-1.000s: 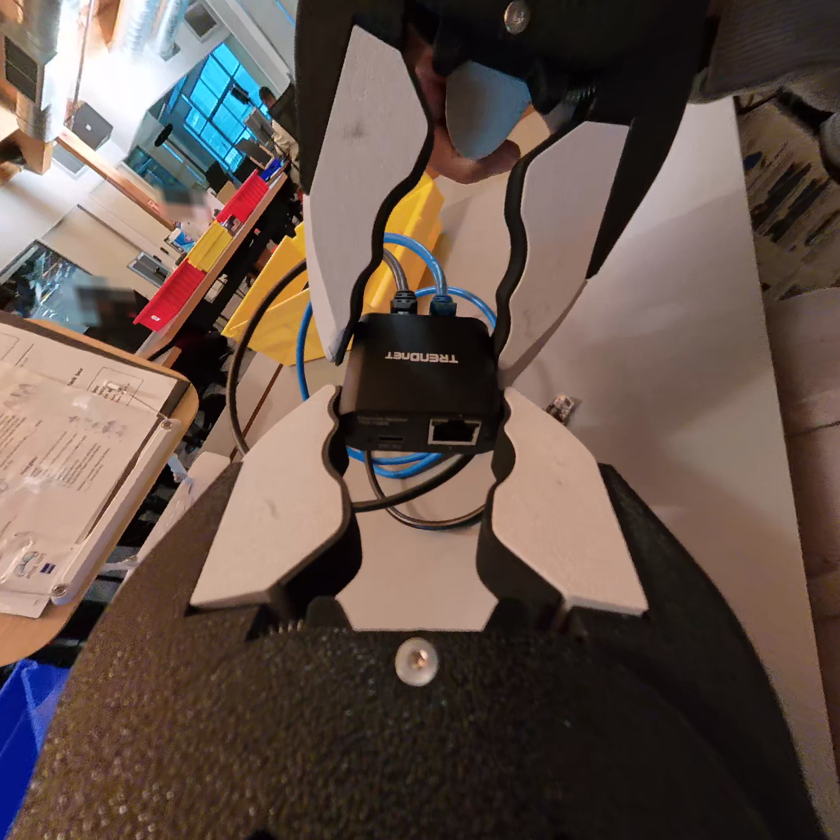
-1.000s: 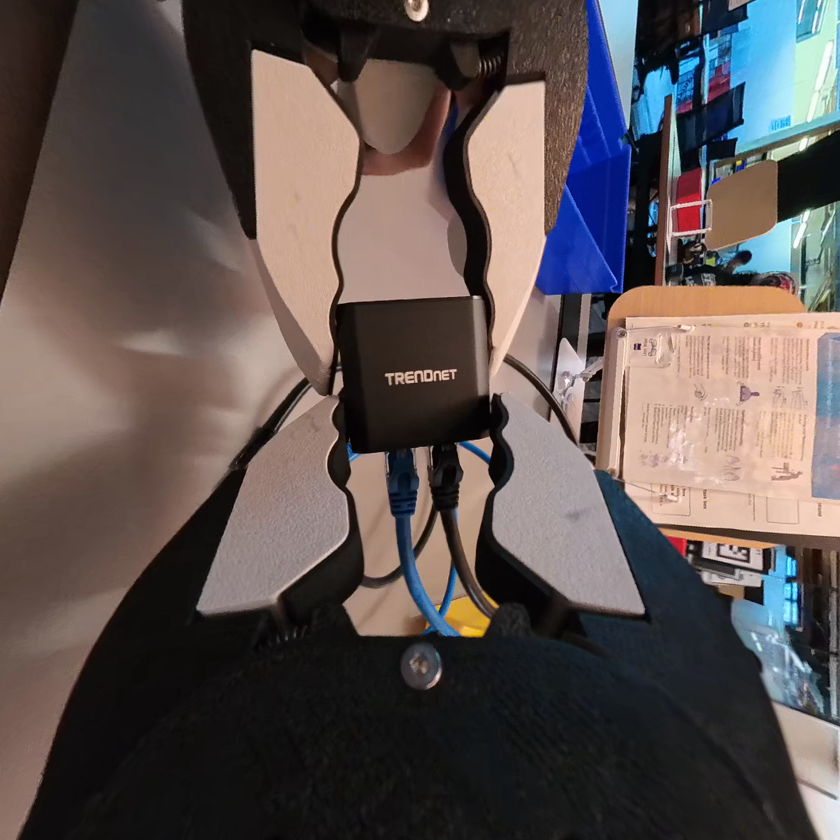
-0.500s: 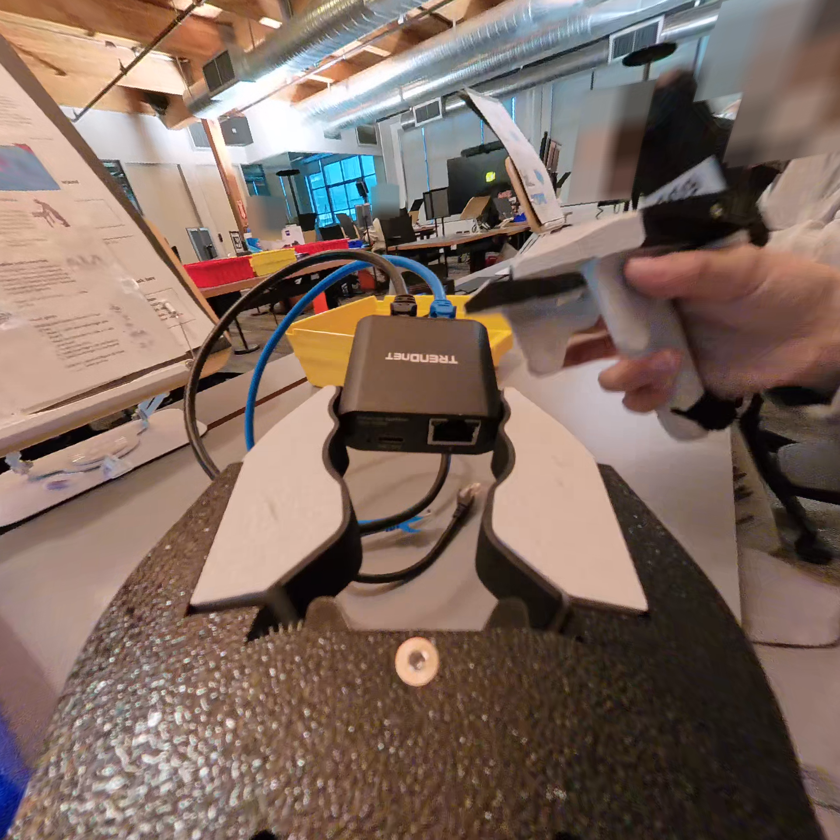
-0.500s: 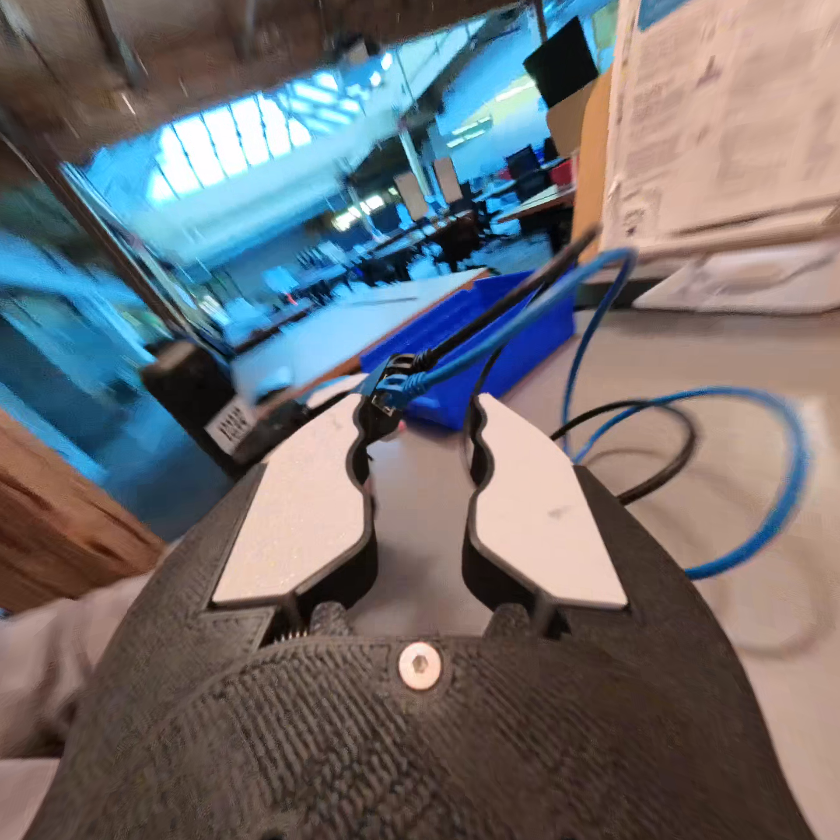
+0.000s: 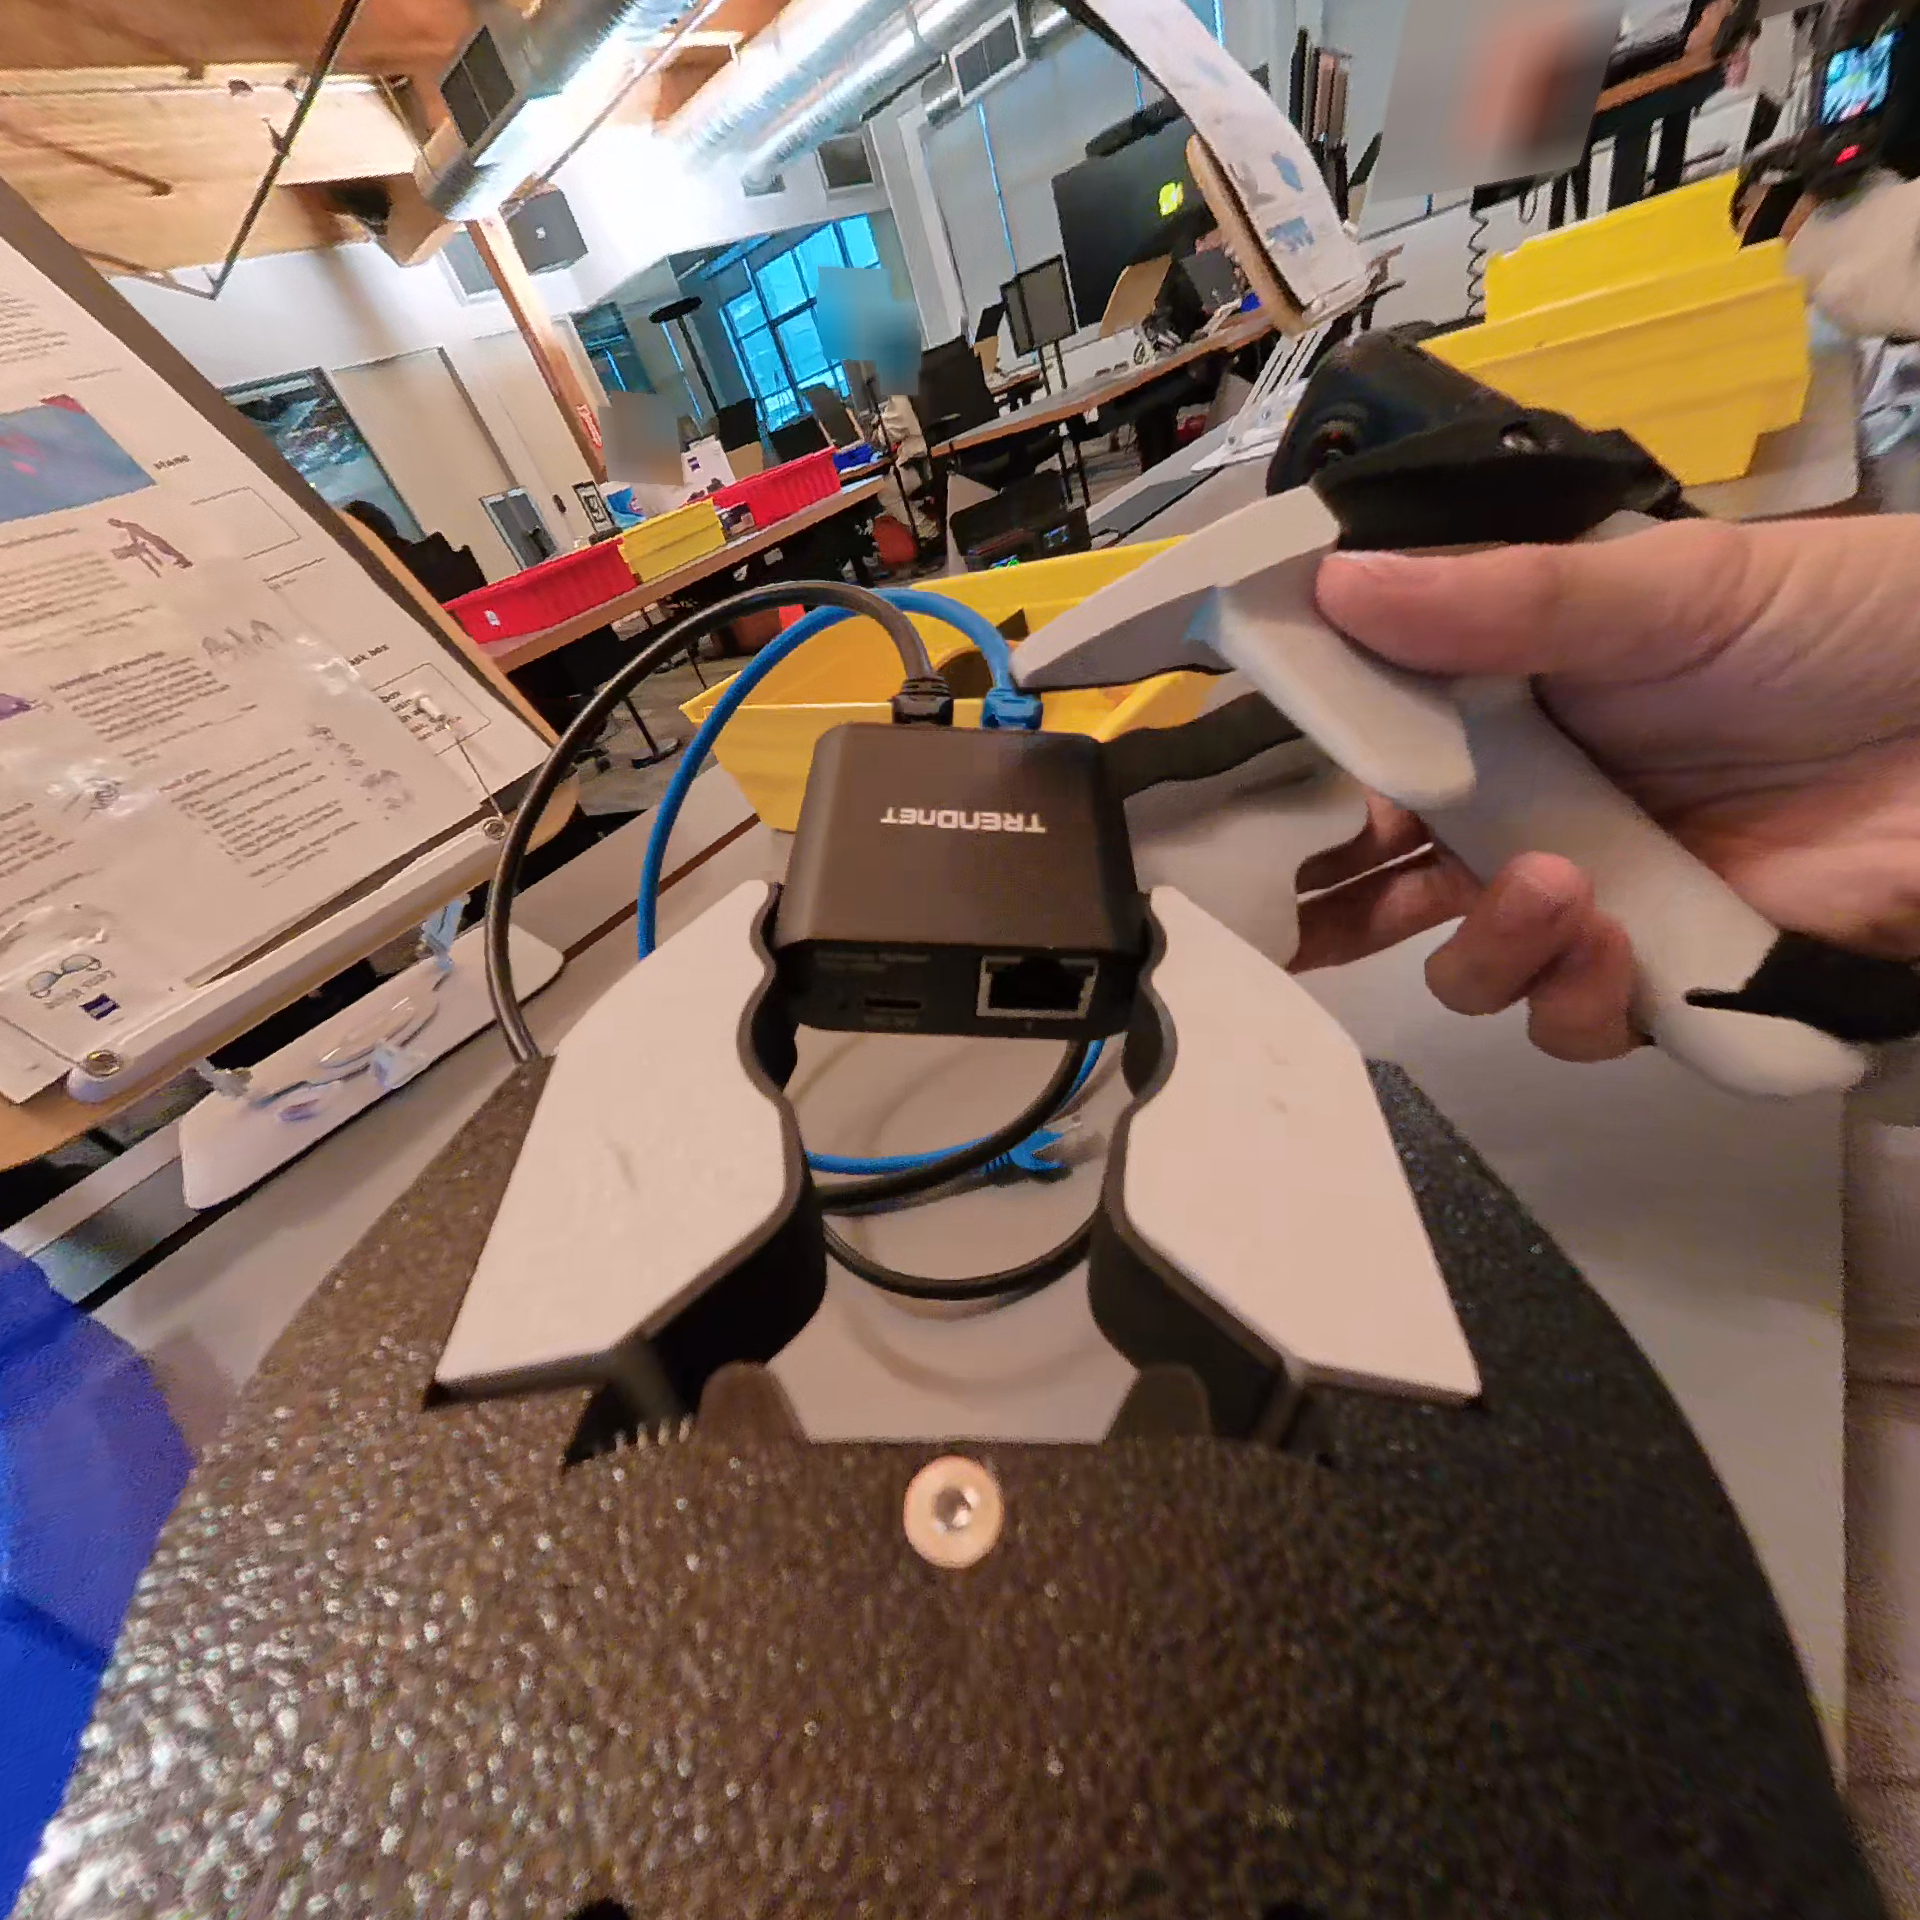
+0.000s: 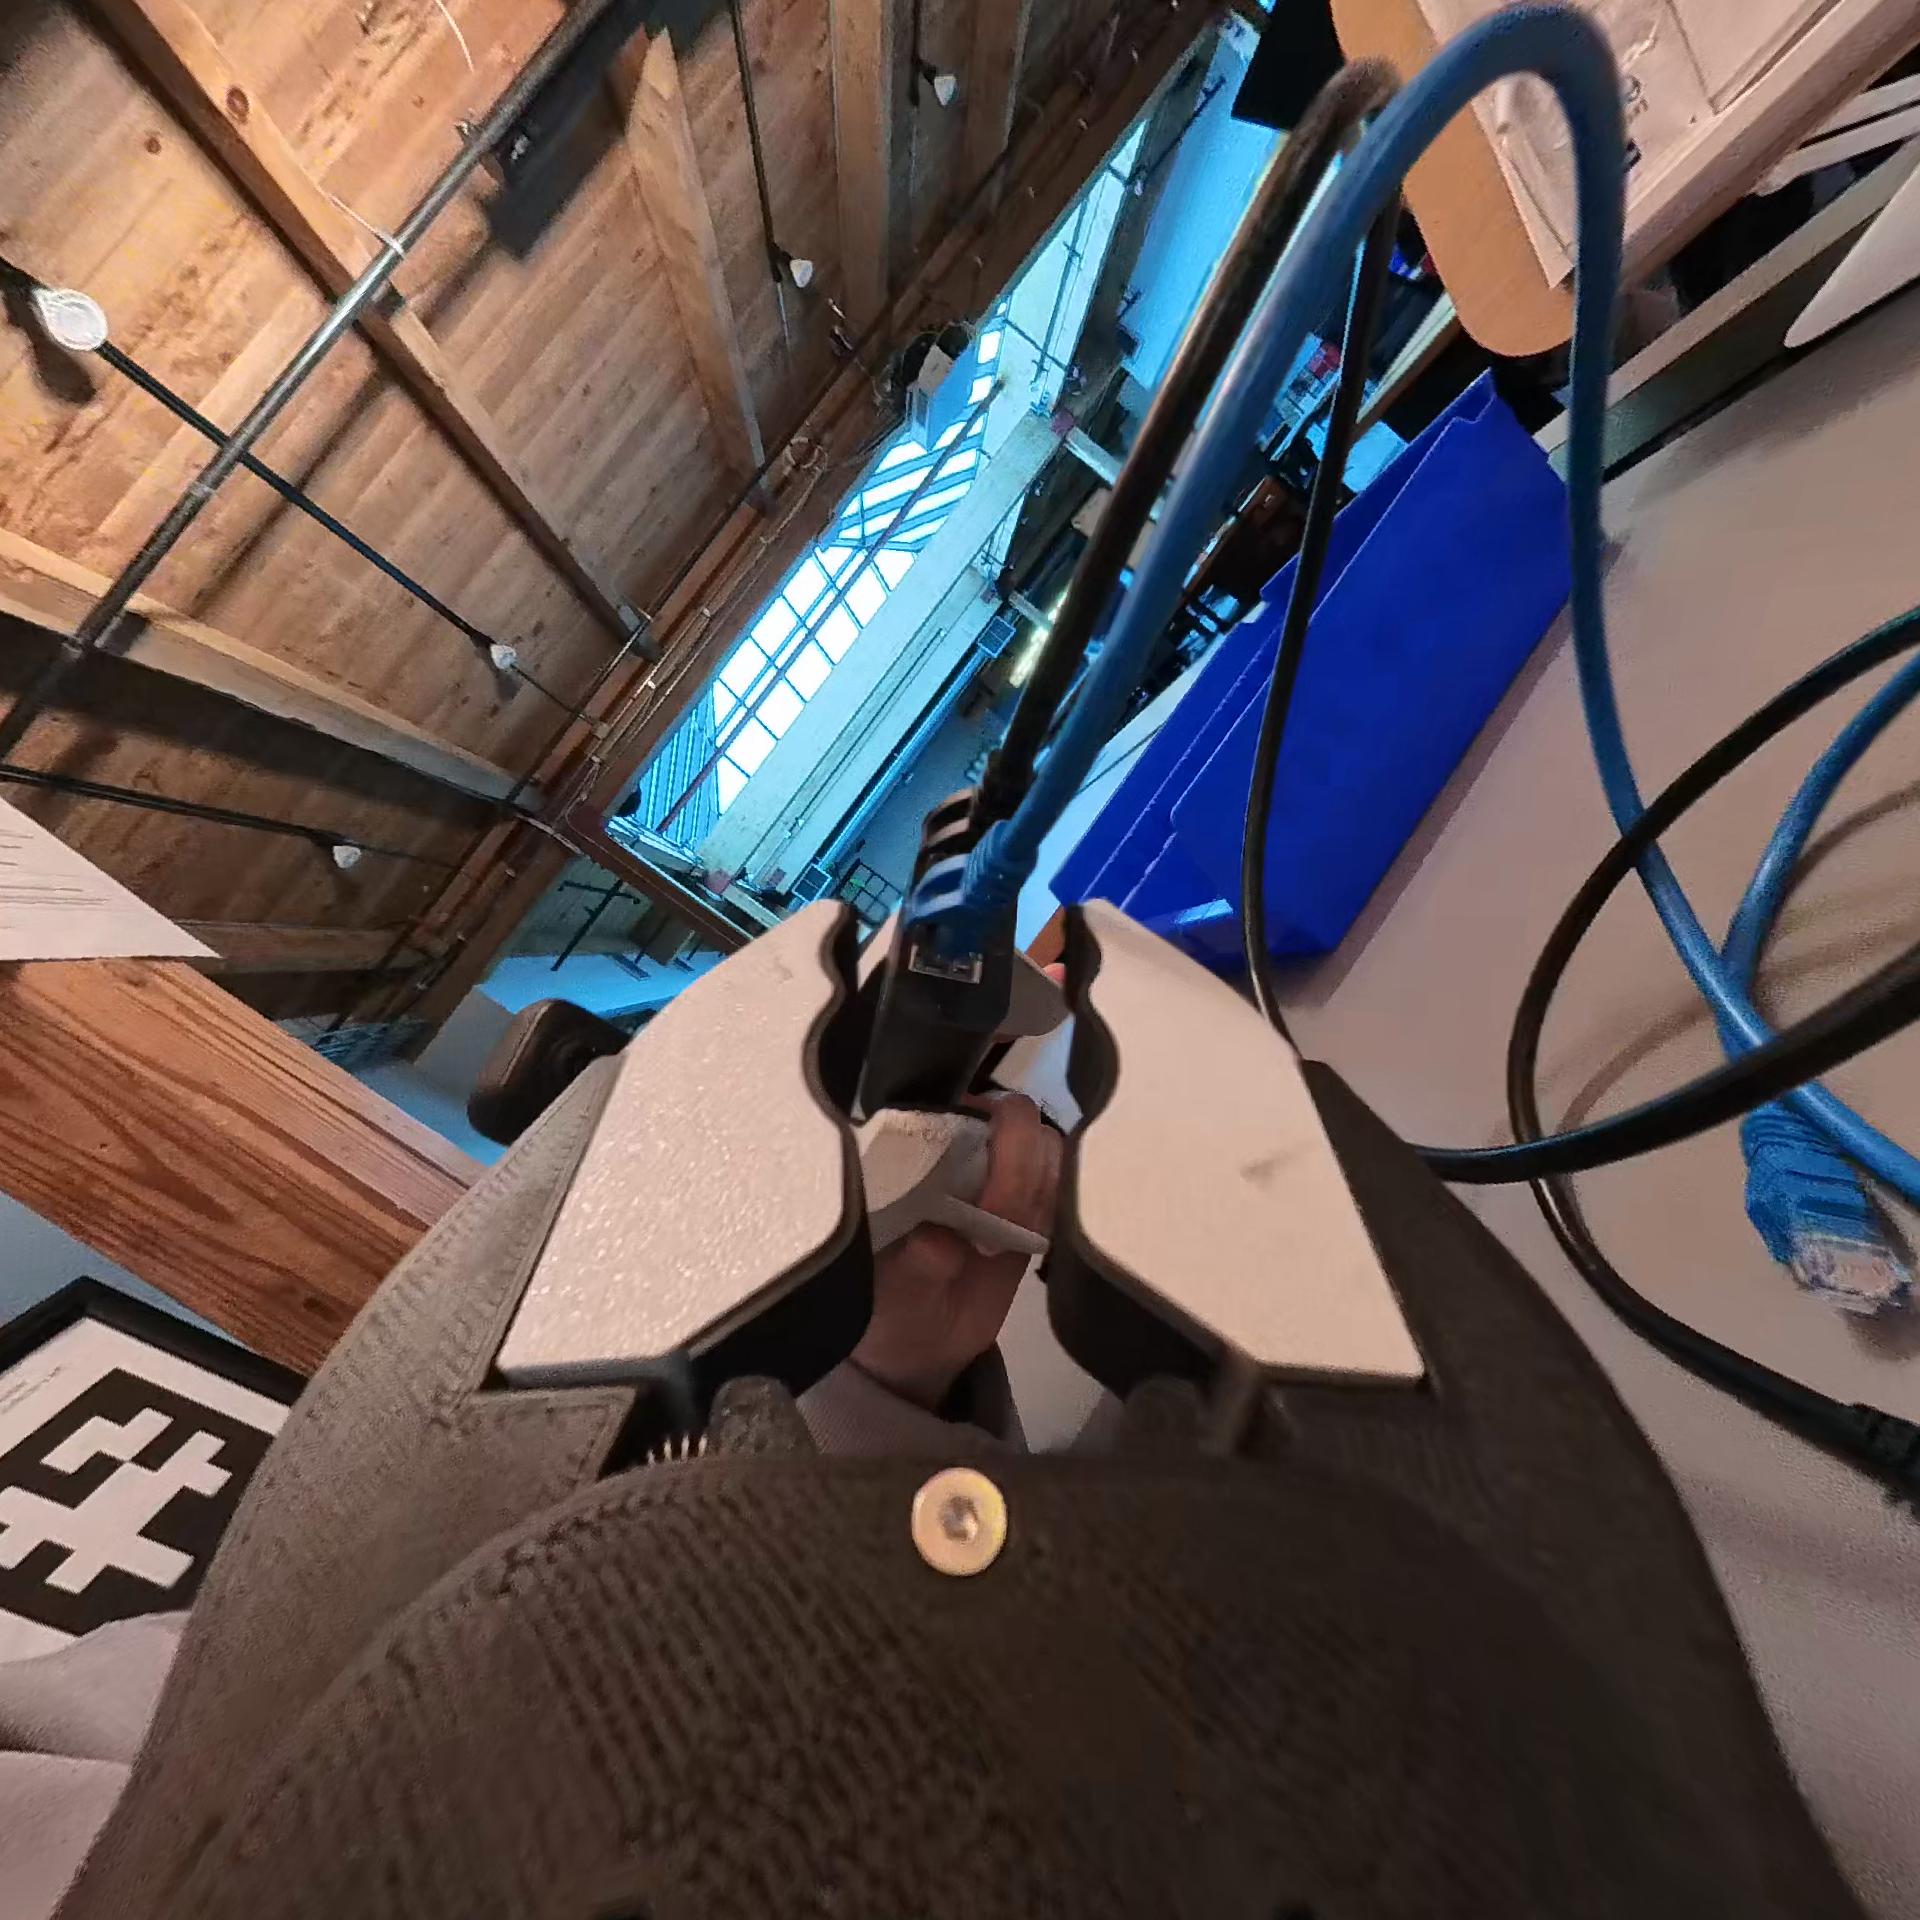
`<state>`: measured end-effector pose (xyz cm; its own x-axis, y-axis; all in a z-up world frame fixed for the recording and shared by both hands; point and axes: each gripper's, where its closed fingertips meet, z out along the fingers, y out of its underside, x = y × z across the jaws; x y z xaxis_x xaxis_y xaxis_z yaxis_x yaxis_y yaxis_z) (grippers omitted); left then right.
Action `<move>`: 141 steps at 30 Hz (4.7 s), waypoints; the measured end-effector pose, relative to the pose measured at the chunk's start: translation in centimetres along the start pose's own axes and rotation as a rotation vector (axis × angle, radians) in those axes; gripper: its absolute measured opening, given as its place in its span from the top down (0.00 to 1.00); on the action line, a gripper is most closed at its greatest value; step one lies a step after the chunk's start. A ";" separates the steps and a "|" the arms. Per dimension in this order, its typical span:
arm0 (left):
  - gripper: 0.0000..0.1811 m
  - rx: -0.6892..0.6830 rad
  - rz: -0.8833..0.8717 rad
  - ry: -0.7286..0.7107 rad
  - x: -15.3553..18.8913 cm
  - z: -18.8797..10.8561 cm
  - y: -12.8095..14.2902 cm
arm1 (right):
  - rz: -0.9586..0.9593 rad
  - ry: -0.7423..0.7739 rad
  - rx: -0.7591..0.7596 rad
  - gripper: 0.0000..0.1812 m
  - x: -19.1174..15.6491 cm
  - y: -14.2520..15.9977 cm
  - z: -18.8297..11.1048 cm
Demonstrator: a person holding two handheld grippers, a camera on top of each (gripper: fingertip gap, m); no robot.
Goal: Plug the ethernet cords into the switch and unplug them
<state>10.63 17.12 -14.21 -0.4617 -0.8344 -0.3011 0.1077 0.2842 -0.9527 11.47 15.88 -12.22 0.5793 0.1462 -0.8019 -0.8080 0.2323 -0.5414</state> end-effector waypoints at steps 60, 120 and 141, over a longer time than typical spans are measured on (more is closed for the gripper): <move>0.66 -0.015 0.017 -0.204 0.4 1.6 1.4 | -0.154 -0.121 0.070 0.93 1.7 -0.8 -0.7; 0.66 0.033 -0.206 -0.046 -4.5 -2.8 -0.2 | -0.615 0.516 -0.202 0.57 7.5 -16.5 -10.3; 0.66 0.017 -0.054 0.144 1.7 -0.4 0.6 | 0.132 -0.077 -0.061 0.81 1.3 0.5 -0.4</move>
<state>9.57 16.03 -15.27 -0.5886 -0.7717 -0.2410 0.0930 0.2315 -0.9684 11.82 15.82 -13.64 0.4725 0.2456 -0.8464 -0.8812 0.1480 -0.4490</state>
